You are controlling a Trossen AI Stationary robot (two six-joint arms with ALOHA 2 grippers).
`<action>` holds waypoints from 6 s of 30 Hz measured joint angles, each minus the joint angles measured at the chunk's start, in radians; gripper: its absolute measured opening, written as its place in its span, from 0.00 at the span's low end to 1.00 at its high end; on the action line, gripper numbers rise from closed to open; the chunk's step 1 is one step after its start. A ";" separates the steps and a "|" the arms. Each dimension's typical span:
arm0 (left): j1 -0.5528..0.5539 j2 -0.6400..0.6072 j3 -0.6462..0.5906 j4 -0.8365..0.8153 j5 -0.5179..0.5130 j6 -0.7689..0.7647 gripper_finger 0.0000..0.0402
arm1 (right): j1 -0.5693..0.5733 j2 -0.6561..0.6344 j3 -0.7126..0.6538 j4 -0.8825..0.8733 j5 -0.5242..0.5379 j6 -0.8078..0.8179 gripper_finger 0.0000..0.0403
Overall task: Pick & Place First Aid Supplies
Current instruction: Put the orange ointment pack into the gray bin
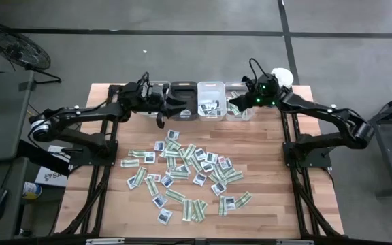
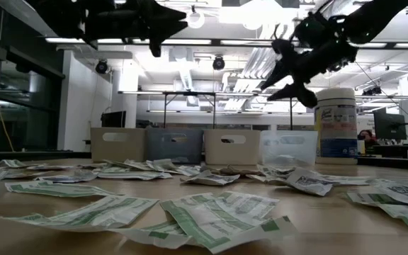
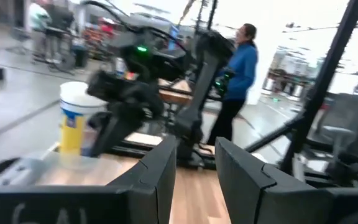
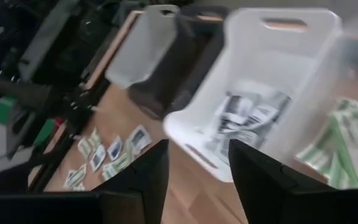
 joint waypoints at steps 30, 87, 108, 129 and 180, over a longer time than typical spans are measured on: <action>0.000 -0.434 0.000 -0.568 -0.216 0.272 0.28 | 0.800 -0.332 0.000 -0.112 0.934 -0.113 0.36; 0.000 -0.825 -0.060 -1.062 0.054 0.374 0.28 | 0.867 0.619 0.494 -0.757 0.597 0.807 0.36; 0.000 -0.825 -0.061 -1.068 0.054 0.357 0.28 | 0.860 0.631 0.489 -0.807 0.563 0.115 0.36; 0.000 -0.799 -0.061 -1.090 0.041 0.354 0.28 | 0.988 0.576 0.387 -0.703 0.565 0.251 0.36; -0.252 0.235 -0.060 -0.159 0.052 0.205 0.28 | 1.109 0.428 0.092 -0.273 0.833 0.876 0.00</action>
